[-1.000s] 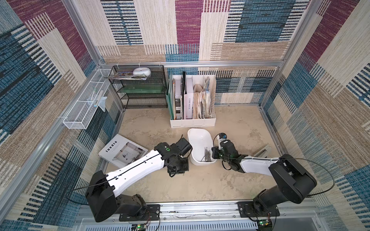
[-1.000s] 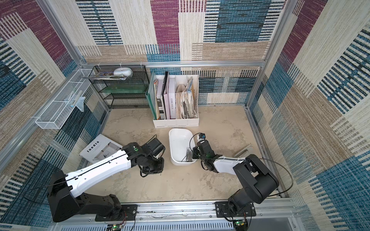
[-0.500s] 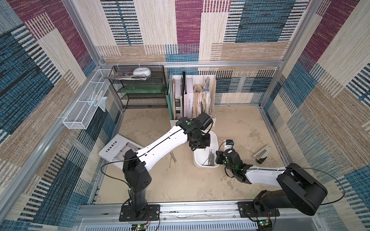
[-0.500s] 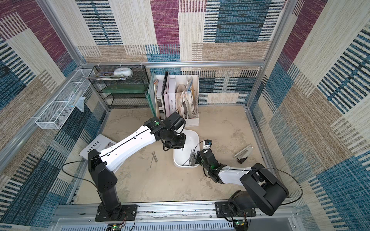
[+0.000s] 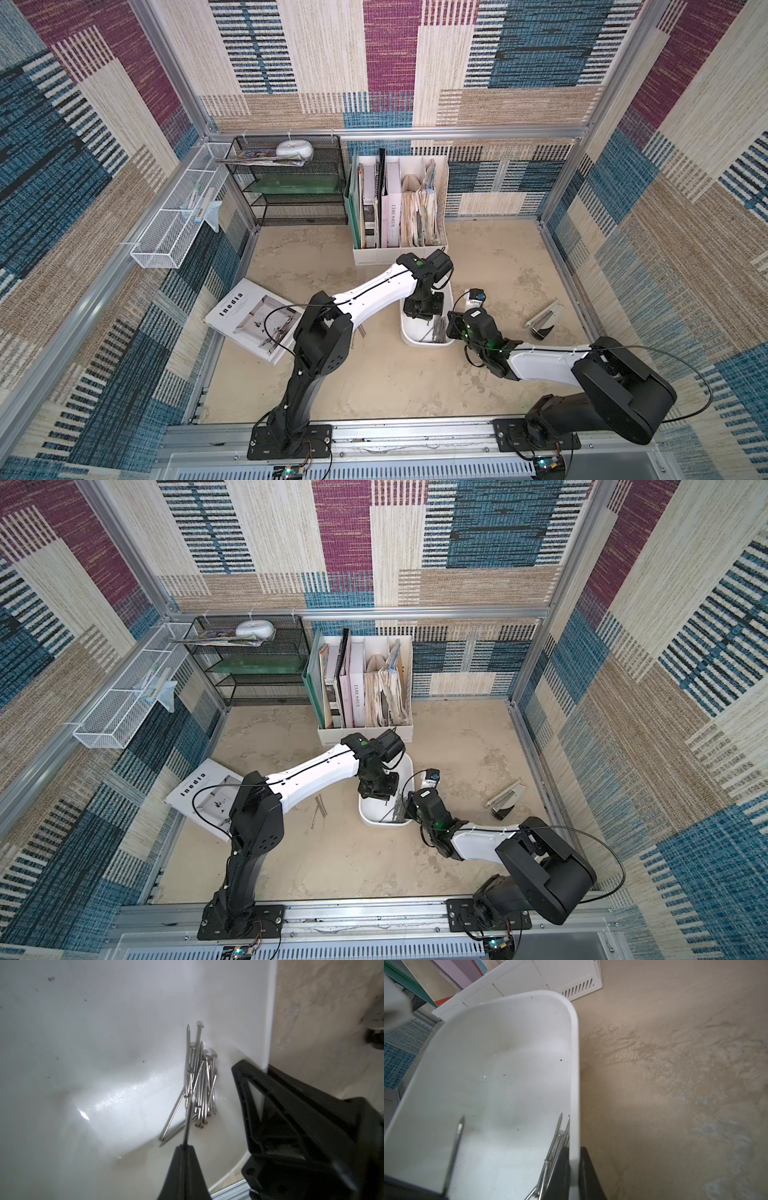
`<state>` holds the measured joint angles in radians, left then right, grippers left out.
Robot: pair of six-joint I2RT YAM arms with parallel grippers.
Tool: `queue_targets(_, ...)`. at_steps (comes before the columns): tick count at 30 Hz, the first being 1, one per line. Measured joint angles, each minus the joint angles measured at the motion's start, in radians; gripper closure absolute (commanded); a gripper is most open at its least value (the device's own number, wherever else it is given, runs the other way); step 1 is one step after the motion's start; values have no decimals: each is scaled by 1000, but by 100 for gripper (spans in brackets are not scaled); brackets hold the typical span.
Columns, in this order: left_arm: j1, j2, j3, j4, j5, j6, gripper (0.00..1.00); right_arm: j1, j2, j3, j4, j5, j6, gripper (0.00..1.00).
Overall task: Put the nails on the desktop into the storage box
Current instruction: Place the nail in the storage box, then pick up the nail from the center of the board.
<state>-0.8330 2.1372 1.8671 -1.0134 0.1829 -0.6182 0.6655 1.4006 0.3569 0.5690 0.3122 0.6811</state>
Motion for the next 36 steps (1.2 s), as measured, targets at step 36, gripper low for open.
queue_targets(36, 406, -377, -711, 145, -86, 56, 72, -1, 19, 41, -50, -9, -21, 100)
